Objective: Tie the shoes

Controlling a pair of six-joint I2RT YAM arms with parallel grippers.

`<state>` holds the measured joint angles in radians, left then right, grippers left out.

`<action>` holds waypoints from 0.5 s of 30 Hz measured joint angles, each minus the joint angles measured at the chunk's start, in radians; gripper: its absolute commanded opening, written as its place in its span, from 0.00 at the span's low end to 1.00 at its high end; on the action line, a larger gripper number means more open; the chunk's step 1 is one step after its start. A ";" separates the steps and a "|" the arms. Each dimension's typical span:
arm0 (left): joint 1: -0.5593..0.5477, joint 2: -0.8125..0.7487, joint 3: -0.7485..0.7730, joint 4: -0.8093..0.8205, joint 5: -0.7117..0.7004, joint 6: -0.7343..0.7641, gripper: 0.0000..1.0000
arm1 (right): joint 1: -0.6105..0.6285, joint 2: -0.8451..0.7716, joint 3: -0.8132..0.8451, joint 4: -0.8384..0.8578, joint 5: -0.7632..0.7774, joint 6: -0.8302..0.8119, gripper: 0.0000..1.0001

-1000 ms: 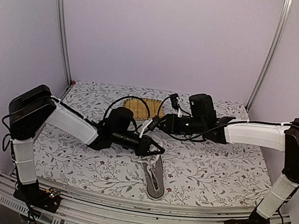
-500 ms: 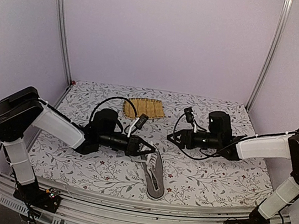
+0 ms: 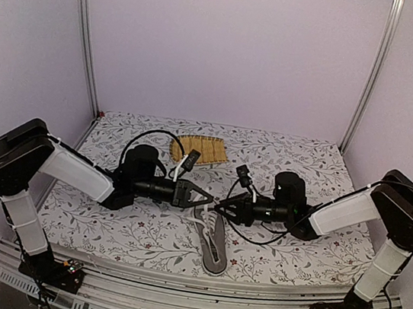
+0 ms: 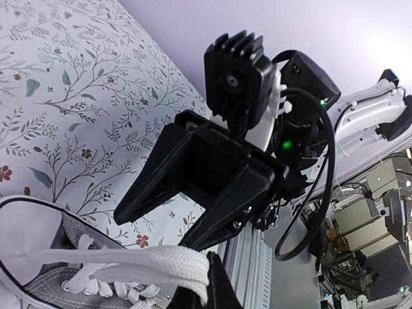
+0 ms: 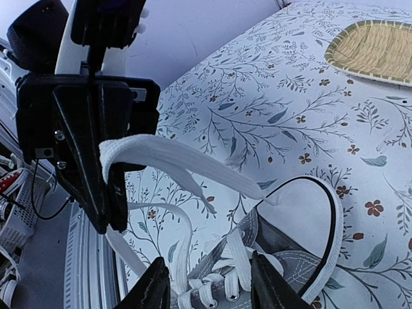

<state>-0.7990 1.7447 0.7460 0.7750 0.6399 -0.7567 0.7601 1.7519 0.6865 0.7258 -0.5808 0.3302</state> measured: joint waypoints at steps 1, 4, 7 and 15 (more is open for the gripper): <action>0.001 0.000 0.000 -0.001 0.000 -0.005 0.00 | 0.007 0.012 0.005 0.004 0.003 -0.007 0.42; 0.001 0.000 0.000 -0.002 0.000 -0.016 0.00 | 0.025 0.050 0.023 0.025 0.010 -0.024 0.43; 0.002 0.000 0.000 -0.002 0.001 -0.024 0.00 | 0.032 0.078 0.032 0.053 0.019 -0.037 0.43; 0.002 0.000 0.000 -0.002 0.003 -0.040 0.00 | 0.042 0.148 0.052 0.137 0.039 -0.080 0.42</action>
<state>-0.7975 1.7447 0.7464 0.7731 0.6426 -0.7971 0.8021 1.8996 0.7387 0.8627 -0.5419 0.2497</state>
